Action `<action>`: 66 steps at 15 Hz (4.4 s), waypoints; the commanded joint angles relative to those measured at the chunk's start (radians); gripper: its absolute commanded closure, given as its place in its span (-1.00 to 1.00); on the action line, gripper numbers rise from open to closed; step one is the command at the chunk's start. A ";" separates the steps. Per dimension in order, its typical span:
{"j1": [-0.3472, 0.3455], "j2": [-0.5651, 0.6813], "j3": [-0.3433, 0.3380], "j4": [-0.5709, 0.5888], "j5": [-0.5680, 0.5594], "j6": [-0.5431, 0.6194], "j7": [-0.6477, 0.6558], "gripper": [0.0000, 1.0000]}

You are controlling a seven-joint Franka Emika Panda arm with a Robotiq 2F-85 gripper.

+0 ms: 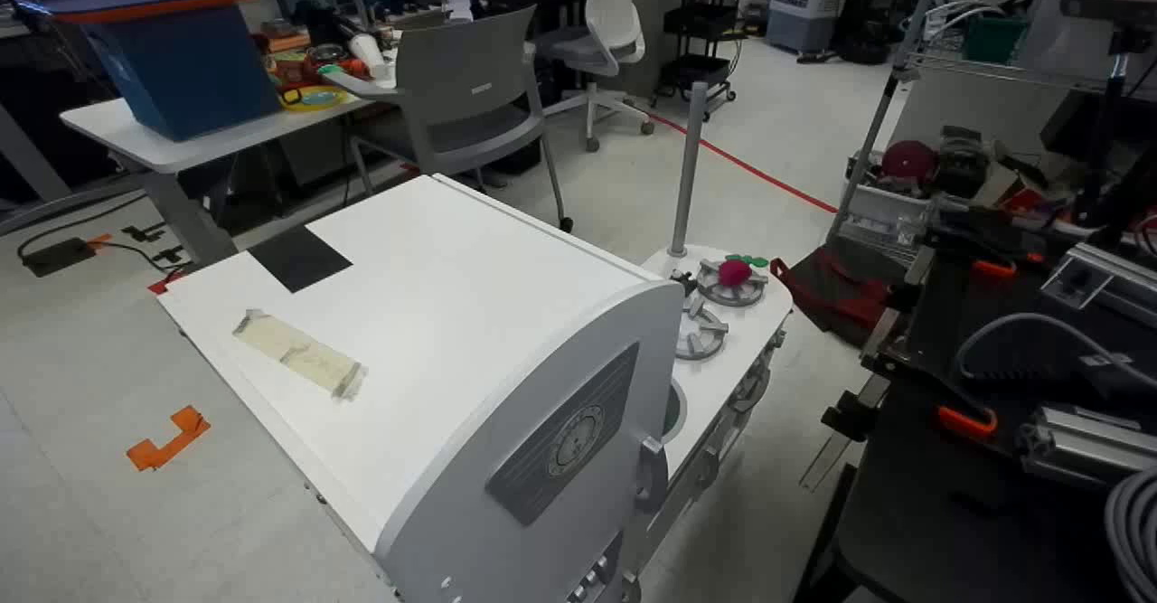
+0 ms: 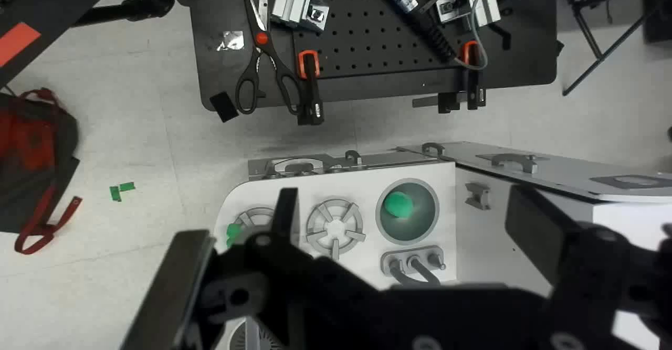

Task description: Move the tap to the right

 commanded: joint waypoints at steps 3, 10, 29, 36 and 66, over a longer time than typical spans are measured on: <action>-0.035 0.004 0.030 0.002 0.006 -0.002 -0.006 -1.00; -0.026 0.045 0.049 0.022 0.016 0.043 0.013 -1.00; 0.084 0.869 0.297 0.142 -0.182 0.888 0.317 -1.00; 0.125 1.124 0.311 0.297 -0.230 1.054 0.240 -1.00; 0.129 1.451 0.453 0.562 -0.406 1.167 -0.317 -1.00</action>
